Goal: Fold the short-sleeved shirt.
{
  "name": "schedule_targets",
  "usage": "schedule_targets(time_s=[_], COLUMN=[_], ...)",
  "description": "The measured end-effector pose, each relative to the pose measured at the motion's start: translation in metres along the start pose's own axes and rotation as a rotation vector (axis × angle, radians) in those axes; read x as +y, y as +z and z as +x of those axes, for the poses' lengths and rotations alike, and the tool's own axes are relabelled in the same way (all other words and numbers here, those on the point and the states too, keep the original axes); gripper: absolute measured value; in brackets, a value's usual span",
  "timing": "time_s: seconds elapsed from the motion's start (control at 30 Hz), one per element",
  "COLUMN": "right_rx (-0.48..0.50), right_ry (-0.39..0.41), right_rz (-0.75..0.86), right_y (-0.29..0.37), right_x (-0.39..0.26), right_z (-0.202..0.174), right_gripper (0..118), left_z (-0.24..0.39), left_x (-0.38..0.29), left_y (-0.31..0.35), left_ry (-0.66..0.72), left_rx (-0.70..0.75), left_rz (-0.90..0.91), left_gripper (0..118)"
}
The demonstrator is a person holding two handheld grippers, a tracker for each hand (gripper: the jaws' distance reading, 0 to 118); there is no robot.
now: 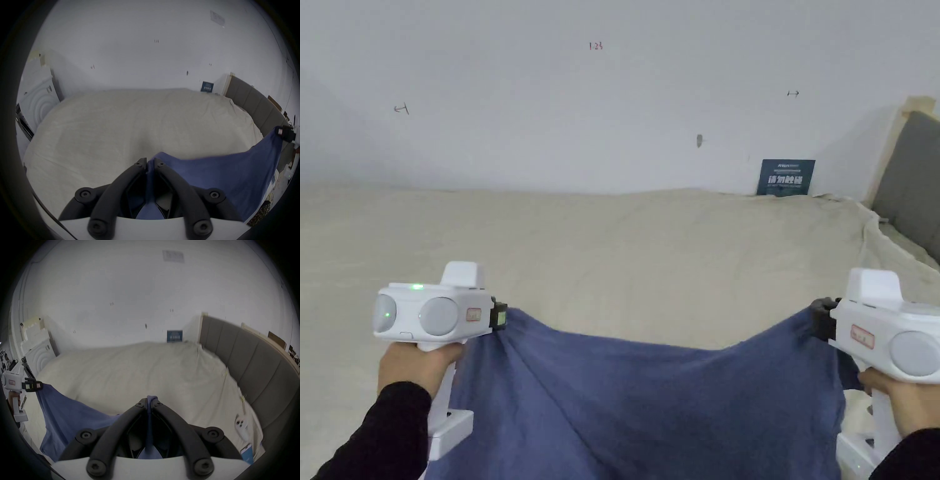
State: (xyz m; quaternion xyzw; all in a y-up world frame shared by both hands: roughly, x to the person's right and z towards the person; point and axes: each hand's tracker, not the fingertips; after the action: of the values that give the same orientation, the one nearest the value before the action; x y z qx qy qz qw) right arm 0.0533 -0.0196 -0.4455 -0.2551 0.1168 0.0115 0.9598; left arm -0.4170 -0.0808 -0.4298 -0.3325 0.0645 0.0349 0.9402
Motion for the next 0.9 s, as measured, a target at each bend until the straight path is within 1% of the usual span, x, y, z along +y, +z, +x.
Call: schedule_targets(time_s=[0.1, 0.13, 0.3, 0.37, 0.5, 0.53, 0.63, 0.73, 0.9], right_rx=[0.009, 0.015, 0.031, 0.045, 0.088, 0.096, 0.11, 0.091, 0.107], right_ry=[0.014, 0.01, 0.01, 0.003, 0.016, 0.023, 0.011, 0.052, 0.047], right_rz=[0.085, 0.11, 0.226, 0.268, 0.353, 0.373, 0.418, 0.48, 0.532], right_y=[0.028, 0.017, 0.036, 0.041, 0.044, 0.045, 0.043, 0.041, 0.032], right_x=[0.031, 0.039, 0.085, 0.105, 0.142, 0.151, 0.182, 0.209, 0.247], right_z=[-0.004, 0.015, 0.022, 0.024, 0.027, 0.022, 0.023, 0.014, 0.002], right_gripper=[0, 0, 0, 0, 0, 0, 0, 0, 0], left_z=[-0.01, -0.014, -0.028, -0.034, -0.048, -0.05, -0.058, -0.068, -0.075], left_x=[0.023, 0.032, 0.077, 0.095, 0.131, 0.139, 0.164, 0.188, 0.214], left_y=[0.028, 0.037, 0.095, 0.114, 0.147, 0.154, 0.169, 0.172, 0.172], left_ry=[0.012, 0.02, 0.041, 0.053, 0.058, 0.061, 0.078, 0.086, 0.113], left_rx=[0.021, 0.03, 0.074, 0.088, 0.115, 0.119, 0.126, 0.136, 0.142], left_rz=[0.059, 0.083, 0.195, 0.237, 0.31, 0.327, 0.374, 0.407, 0.465], left_gripper=[6, 6, 6, 6, 6, 6, 6, 6, 6])
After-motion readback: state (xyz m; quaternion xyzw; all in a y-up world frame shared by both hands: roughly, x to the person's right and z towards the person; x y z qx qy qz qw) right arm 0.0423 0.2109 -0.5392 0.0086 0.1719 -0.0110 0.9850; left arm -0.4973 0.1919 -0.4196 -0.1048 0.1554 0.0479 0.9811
